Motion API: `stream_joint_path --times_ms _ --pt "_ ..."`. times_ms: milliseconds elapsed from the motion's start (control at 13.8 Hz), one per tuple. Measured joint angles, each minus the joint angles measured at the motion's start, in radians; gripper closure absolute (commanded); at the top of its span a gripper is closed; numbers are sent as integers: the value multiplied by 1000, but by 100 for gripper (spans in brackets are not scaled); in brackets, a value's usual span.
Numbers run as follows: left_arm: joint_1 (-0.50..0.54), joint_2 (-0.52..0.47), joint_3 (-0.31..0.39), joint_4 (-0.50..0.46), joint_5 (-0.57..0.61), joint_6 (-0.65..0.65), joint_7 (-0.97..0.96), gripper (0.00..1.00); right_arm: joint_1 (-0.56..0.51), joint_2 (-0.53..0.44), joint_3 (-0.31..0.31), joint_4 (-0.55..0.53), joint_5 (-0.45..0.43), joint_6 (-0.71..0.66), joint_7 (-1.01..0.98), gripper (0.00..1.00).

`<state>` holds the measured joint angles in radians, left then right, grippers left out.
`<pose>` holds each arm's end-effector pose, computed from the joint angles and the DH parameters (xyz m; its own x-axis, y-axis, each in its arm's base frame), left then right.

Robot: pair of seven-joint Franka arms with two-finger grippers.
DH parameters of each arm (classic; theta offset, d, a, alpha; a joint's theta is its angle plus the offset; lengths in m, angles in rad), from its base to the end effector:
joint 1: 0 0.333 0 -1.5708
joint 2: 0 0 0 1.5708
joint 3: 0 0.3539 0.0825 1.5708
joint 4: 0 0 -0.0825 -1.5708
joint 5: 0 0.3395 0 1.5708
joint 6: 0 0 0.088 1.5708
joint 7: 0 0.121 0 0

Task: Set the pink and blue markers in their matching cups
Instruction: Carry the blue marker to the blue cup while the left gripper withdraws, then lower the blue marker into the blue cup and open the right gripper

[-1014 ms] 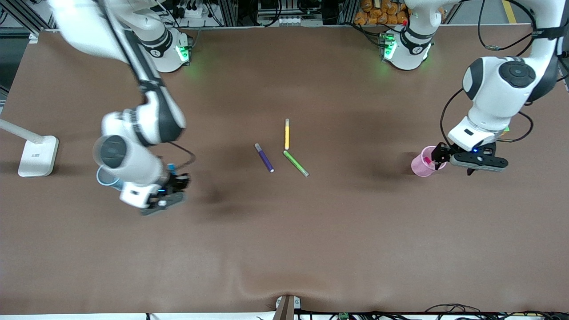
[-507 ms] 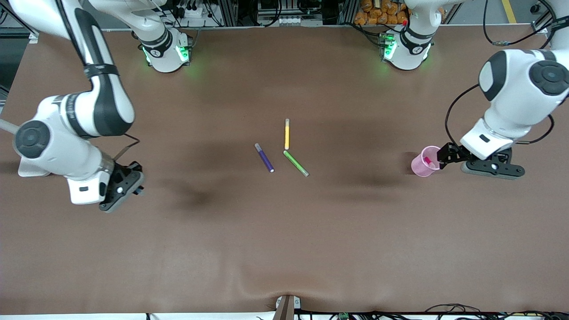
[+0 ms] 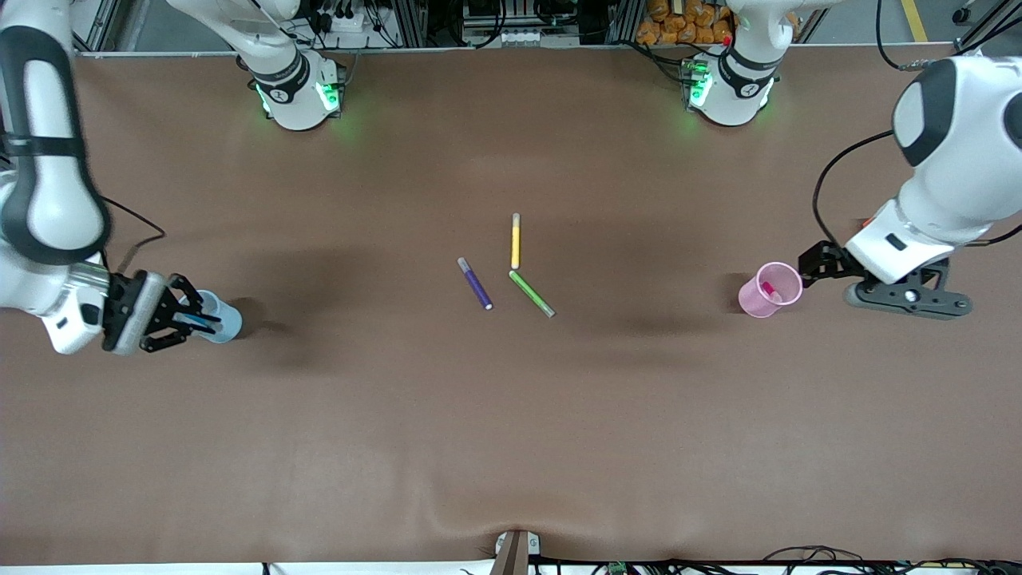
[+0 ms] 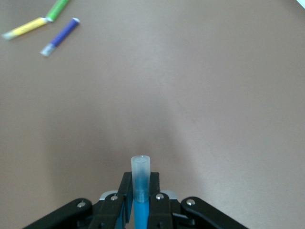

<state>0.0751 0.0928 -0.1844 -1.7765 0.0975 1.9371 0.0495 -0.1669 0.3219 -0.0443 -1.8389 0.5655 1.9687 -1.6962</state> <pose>0.5574 -0.0492 0.5431 0.9796 -0.1902 0.0644 -0.1850 -0.9795 -0.0795 0.5842 -0.0805 0.3963 0.3537 0.8145 0.4598 0.9353 -0.3036 -0.1818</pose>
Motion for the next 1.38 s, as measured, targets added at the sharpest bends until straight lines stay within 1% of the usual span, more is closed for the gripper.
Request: stream_joint_path --times_ms 145,290,435,580,652,725,797,1014,1159,1377 --pt "-40 0 57 68 -1 -98 0 0 -55 0 0 -10 75 -90 -100 100" --pt "-59 -4 82 141 -4 -193 0 0 -99 6 0 -22 124 -165 -171 100" --pt "-66 -20 99 188 -25 -270 0 0 -134 22 0 -31 141 -188 -225 100" --pt "-80 -58 141 205 -66 -357 3 0 -149 41 1 -32 149 -189 -246 99" --pt "-84 -81 161 206 -84 -397 16 0 -150 49 1 -32 160 -189 -249 89" --pt "-85 -103 177 206 -94 -431 35 0 -150 58 2 -31 168 -187 -253 48" --pt "-85 -120 189 206 -97 -461 47 0 -150 65 2 -30 175 -185 -254 0" --pt "-88 -141 216 205 -98 -501 74 0 -151 76 3 -21 180 -182 -242 0" --pt "-95 -140 243 203 -98 -503 113 0 -150 76 8 4 168 -182 -160 0" --pt "-100 -140 274 200 -98 -514 121 0 -140 71 19 83 64 -184 32 0"
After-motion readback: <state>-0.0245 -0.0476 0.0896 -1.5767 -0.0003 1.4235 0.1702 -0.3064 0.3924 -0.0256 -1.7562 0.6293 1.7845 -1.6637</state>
